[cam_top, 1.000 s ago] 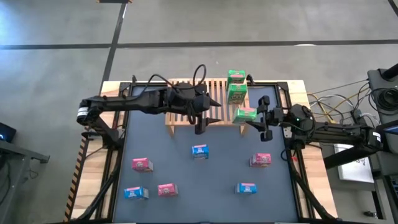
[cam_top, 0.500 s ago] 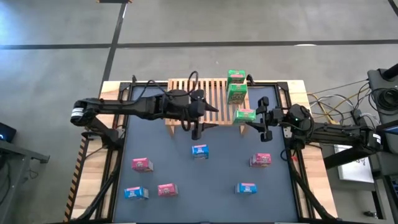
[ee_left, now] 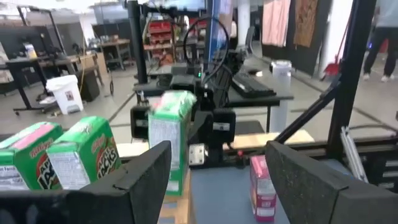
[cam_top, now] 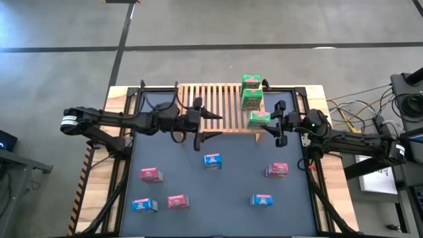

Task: Stack cereal on shelf
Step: Put the green cereal box on the shelf aligned with the other cereal boxes

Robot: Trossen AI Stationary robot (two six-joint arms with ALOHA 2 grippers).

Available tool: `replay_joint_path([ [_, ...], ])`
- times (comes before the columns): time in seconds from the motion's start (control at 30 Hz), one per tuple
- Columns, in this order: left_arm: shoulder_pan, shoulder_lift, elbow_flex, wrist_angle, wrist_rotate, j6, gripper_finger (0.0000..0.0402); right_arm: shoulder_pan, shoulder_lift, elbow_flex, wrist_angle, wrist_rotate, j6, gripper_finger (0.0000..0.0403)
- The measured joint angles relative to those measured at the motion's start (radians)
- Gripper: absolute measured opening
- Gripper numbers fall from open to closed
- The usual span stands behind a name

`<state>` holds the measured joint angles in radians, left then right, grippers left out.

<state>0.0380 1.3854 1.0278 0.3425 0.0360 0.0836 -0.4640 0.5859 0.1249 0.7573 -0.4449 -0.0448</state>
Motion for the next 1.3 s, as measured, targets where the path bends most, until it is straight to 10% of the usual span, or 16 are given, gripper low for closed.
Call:
replay_joint_path([
  [1.3,-0.002,0.004,-0.028,0.028,0.01,-0.026,0.0244,-0.074,0.267,0.0,0.224,-0.053,0.011,0.0221],
])
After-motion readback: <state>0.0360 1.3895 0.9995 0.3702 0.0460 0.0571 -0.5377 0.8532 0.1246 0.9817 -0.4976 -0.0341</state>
